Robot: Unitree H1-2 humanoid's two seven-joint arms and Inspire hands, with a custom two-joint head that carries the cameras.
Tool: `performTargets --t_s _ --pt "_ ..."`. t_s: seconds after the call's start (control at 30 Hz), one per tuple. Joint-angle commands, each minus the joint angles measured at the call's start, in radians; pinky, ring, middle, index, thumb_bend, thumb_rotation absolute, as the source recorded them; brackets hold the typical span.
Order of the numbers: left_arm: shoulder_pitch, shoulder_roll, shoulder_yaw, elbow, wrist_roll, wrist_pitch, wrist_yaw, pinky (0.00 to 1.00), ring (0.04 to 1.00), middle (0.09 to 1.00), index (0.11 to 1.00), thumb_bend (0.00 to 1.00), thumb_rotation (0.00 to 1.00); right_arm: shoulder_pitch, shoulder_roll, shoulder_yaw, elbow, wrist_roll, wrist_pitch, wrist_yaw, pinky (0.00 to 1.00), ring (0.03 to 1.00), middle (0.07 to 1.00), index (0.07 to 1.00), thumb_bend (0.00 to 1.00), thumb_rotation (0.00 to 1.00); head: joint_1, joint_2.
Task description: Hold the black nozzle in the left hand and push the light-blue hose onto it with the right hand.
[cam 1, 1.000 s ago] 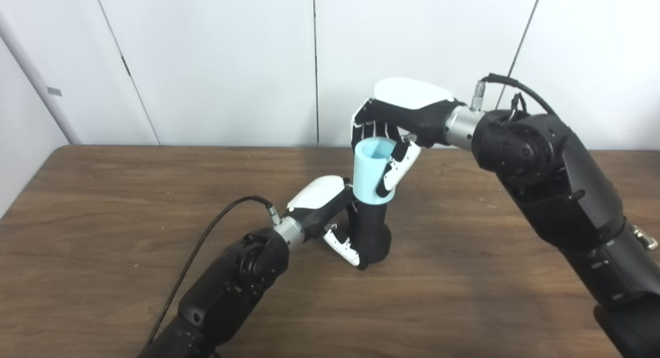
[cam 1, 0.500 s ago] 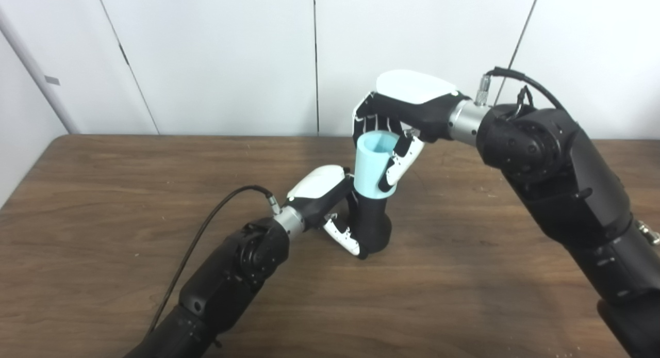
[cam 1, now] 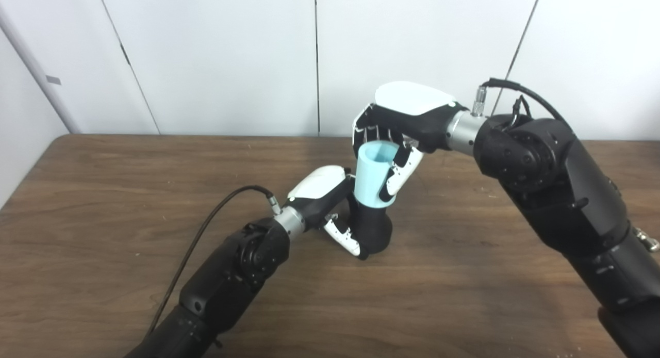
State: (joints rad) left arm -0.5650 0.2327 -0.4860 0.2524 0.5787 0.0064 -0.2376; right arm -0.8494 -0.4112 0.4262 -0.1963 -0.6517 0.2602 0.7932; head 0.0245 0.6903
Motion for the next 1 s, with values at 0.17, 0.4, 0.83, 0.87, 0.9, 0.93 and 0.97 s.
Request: performTargets --t_s 0.17,0.4,0.83,0.87,0.9,0.93,0.97 --pt "0.016 0.006 -0.006 0.02 0.013 0.023 -0.036 1.0 0.604 0.468 0.497 0.53 0.0 0.029 -0.013 0.012 0.02 0.004 -0.044 -0.014 0.37 0.42 0.471 0.508 0.5 0.0 0.003 0.004" --pt "0.013 0.008 -0.007 0.021 0.016 0.026 -0.039 1.0 0.604 0.469 0.497 0.53 0.0 0.035 -0.006 0.023 0.026 0.007 -0.033 -0.009 0.38 0.442 0.489 0.485 0.5 0.0 -0.001 0.003" --pt "0.009 0.007 -0.016 0.023 0.022 0.027 -0.044 1.0 0.604 0.476 0.492 0.53 0.0 0.069 0.013 0.07 -0.008 0.016 -0.024 0.025 0.38 0.442 0.511 0.472 0.5 0.0 -0.003 0.003" --pt "0.009 0.007 -0.017 0.022 0.023 0.027 -0.044 1.0 0.604 0.477 0.492 0.53 0.0 0.071 0.011 0.073 -0.006 0.021 -0.026 0.028 0.37 0.443 0.512 0.471 0.5 0.0 -0.004 0.004" --pt "0.009 0.008 -0.017 0.021 0.023 0.028 -0.045 1.0 0.604 0.477 0.492 0.53 0.0 0.072 0.007 0.075 -0.004 0.025 -0.029 0.032 0.37 0.445 0.513 0.471 0.5 0.0 -0.004 0.004" --pt "0.009 0.009 -0.017 0.02 0.023 0.028 -0.046 1.0 0.604 0.478 0.491 0.53 0.0 0.072 0.005 0.077 -0.003 0.028 -0.031 0.034 0.37 0.445 0.513 0.47 0.5 0.0 -0.004 0.004" --pt "0.009 0.009 -0.018 0.02 0.023 0.028 -0.047 1.0 0.604 0.478 0.491 0.53 0.0 0.072 0.0 0.08 -0.001 0.03 -0.032 0.04 0.37 0.446 0.513 0.47 0.5 0.0 -0.005 0.006"
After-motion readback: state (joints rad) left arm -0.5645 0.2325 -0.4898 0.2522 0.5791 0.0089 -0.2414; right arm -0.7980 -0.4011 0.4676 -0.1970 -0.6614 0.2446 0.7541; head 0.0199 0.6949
